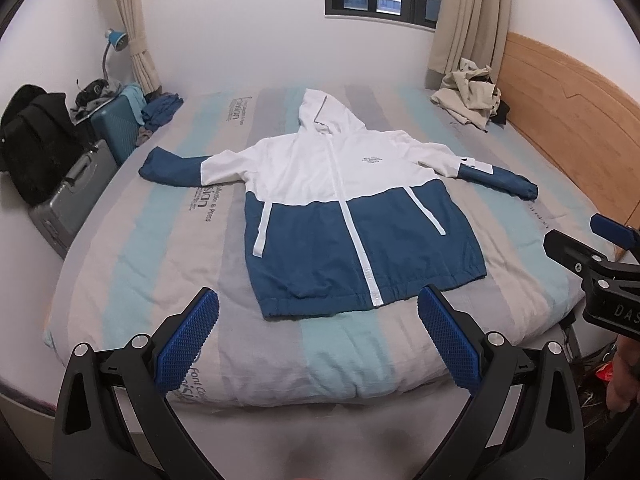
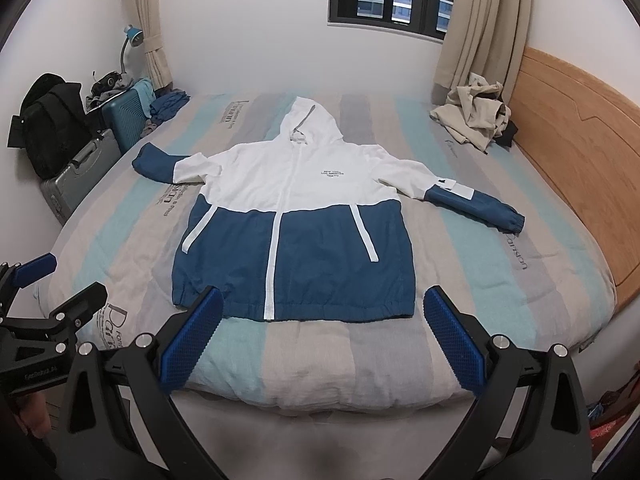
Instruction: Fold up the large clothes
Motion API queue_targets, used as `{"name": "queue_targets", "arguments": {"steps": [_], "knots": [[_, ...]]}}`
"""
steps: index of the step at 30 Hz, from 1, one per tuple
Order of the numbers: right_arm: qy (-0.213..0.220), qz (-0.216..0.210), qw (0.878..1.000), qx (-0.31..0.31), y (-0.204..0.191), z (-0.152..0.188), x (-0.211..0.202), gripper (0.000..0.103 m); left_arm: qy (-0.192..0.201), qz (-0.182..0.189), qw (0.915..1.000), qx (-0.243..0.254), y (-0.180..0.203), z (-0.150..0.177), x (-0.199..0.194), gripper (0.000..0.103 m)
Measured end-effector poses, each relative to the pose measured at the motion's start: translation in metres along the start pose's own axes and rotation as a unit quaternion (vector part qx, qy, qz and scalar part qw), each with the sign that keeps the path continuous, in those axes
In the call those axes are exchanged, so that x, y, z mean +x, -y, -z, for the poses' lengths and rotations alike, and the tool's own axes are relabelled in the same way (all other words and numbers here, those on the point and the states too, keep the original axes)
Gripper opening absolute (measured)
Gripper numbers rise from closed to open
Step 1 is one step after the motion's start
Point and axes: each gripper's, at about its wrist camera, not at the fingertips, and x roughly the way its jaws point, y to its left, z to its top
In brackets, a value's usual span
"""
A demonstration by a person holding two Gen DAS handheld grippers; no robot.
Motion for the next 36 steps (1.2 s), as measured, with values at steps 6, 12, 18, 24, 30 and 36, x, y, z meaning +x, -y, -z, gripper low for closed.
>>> {"name": "queue_targets", "arguments": {"steps": [6, 12, 18, 24, 30, 36], "knots": [[0.001, 0.001, 1.000, -0.008, -0.0065, -0.0006, 0.0014, 0.096, 0.008, -0.003, 0.9999, 0.013, 0.0023, -0.0014, -0.0020, 0.097], [0.002, -0.005, 1.000, -0.004, -0.0066, -0.0001, 0.0014, 0.096, 0.002, 0.002, 1.0000, 0.006, 0.0006, -0.0025, 0.0015, 0.097], [0.001, -0.006, 1.000, -0.005, -0.0074, -0.0005, 0.0011, 0.096, 0.002, 0.003, 1.0000, 0.002, -0.0017, -0.0037, 0.0014, 0.097], [0.005, -0.007, 1.000, -0.007, -0.0080, -0.0025, 0.0001, 0.096, 0.004, 0.006, 1.0000, 0.004, -0.0040, -0.0054, -0.0009, 0.097], [0.005, -0.007, 1.000, -0.009, -0.0084, -0.0053, -0.0008, 0.096, 0.006, 0.005, 1.0000, 0.002, -0.0012, -0.0042, -0.0019, 0.097], [0.007, -0.003, 1.000, -0.005, -0.0083, -0.0082, -0.0005, 0.096, 0.006, 0.008, 0.9999, 0.002, -0.0010, -0.0036, -0.0024, 0.097]]}}
